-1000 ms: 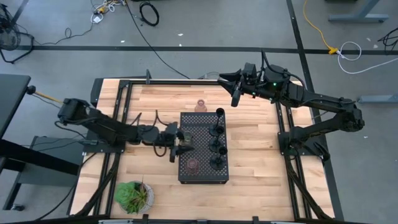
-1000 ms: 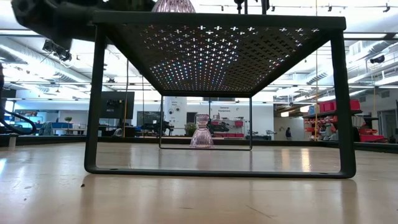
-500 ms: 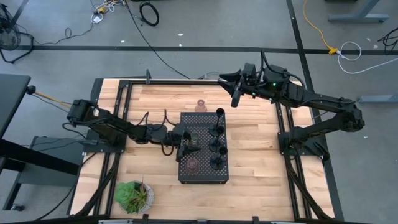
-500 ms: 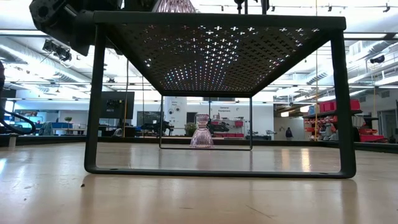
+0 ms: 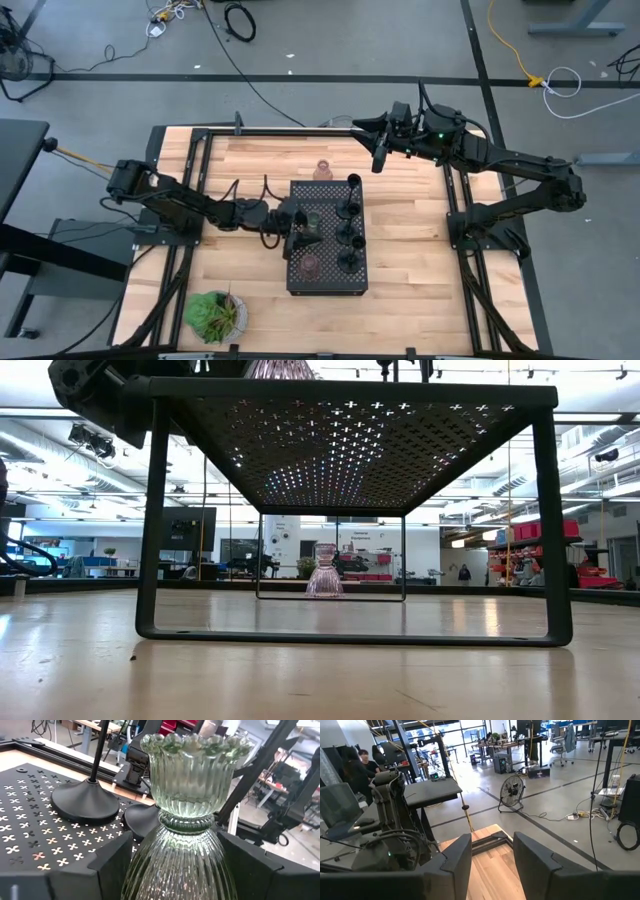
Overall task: Pick & Place candle stick holders
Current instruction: Put the green glass candle holder on the shelf, then put the pink glass candle holder on the shelf
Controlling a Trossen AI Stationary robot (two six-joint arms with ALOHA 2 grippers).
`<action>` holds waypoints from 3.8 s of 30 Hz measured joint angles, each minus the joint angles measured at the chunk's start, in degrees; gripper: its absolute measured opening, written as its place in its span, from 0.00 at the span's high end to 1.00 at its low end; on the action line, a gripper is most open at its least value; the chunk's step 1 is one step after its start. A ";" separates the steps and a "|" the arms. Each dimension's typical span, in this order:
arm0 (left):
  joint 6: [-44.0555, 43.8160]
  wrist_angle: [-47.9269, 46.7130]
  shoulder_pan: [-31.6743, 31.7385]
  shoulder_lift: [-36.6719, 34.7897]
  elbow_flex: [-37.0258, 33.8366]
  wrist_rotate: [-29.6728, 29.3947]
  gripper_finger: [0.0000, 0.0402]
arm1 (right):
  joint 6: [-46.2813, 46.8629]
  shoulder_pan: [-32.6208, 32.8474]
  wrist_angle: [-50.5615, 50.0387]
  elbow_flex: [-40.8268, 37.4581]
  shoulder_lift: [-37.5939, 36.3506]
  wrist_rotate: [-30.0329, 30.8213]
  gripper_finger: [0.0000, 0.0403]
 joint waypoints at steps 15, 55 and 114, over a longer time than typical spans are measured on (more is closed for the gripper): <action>-2.63 0.78 -0.02 0.01 -0.03 -1.44 0.17 | -0.98 0.00 0.02 0.00 0.00 0.00 0.64; -8.37 12.01 -0.09 0.20 -0.24 -3.13 0.19 | -4.57 -0.01 -1.68 0.00 0.00 0.02 0.64; -6.67 10.55 10.16 -15.08 -0.15 -8.54 0.19 | -20.21 -15.73 -12.25 -0.04 33.68 -21.67 0.31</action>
